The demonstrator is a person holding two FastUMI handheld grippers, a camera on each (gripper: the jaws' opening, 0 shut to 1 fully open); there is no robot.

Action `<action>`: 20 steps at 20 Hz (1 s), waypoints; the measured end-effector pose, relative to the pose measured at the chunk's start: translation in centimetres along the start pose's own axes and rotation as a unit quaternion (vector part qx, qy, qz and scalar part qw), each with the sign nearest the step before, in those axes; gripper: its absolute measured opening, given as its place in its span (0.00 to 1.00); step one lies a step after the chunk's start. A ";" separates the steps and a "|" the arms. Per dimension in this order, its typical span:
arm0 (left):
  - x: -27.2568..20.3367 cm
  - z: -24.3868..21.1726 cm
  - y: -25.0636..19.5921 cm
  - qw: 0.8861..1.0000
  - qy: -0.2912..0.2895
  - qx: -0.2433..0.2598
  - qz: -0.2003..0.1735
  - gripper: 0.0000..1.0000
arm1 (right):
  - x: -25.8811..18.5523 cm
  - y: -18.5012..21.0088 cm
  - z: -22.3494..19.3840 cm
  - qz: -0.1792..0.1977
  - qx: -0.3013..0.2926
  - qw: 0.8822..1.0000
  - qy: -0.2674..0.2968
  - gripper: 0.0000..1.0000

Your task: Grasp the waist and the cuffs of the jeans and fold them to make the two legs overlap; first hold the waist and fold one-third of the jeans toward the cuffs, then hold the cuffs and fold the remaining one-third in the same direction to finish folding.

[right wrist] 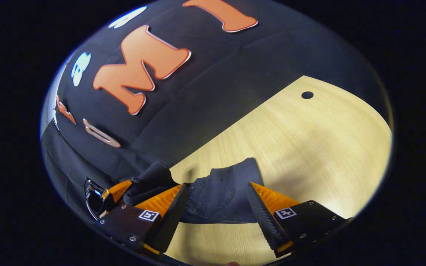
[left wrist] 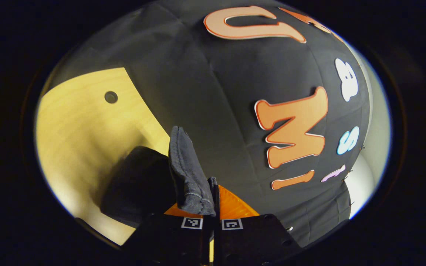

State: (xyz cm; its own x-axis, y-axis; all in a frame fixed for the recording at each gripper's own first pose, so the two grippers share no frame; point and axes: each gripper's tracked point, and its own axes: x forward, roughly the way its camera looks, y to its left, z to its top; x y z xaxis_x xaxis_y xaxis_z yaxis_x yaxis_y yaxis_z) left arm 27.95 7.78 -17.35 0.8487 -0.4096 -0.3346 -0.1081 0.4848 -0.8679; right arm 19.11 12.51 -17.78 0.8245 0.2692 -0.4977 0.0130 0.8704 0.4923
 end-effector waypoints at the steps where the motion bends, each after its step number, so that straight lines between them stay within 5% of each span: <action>1: 1.3 -1.4 -0.6 1.000 0.007 0.005 0.007 0.04 | -0.9 -1.3 0.8 -0.002 0.002 1.000 -0.007 0.98; 7: 8.4 -12.2 -1.8 0.993 0.067 0.068 0.063 0.05 | -3.6 -7.1 3.3 -0.023 0.008 1.000 -0.016 0.98; 12: 12.4 -20.9 2.7 0.964 0.132 0.180 0.147 0.05 | -3.8 -9.8 3.4 -0.030 0.001 1.000 -0.002 0.98; 17: 13.3 -23.0 5.7 0.932 0.142 0.262 0.206 0.04 | -3.7 -10.6 3.2 -0.033 -0.003 0.999 0.010 0.98; 20: 13.5 -24.7 6.2 0.933 0.159 0.254 0.197 0.07 | -3.8 -10.9 2.9 -0.035 -0.007 0.999 0.015 0.98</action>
State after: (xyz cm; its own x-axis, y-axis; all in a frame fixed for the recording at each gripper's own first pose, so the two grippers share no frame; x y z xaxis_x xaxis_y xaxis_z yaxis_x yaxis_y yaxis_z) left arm 25.93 -13.83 -36.29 0.5892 -0.2923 -0.7533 -0.0506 0.9171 -0.3955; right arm 17.45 0.74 -19.16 0.8043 0.2204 -0.5518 0.0610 0.8931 0.4456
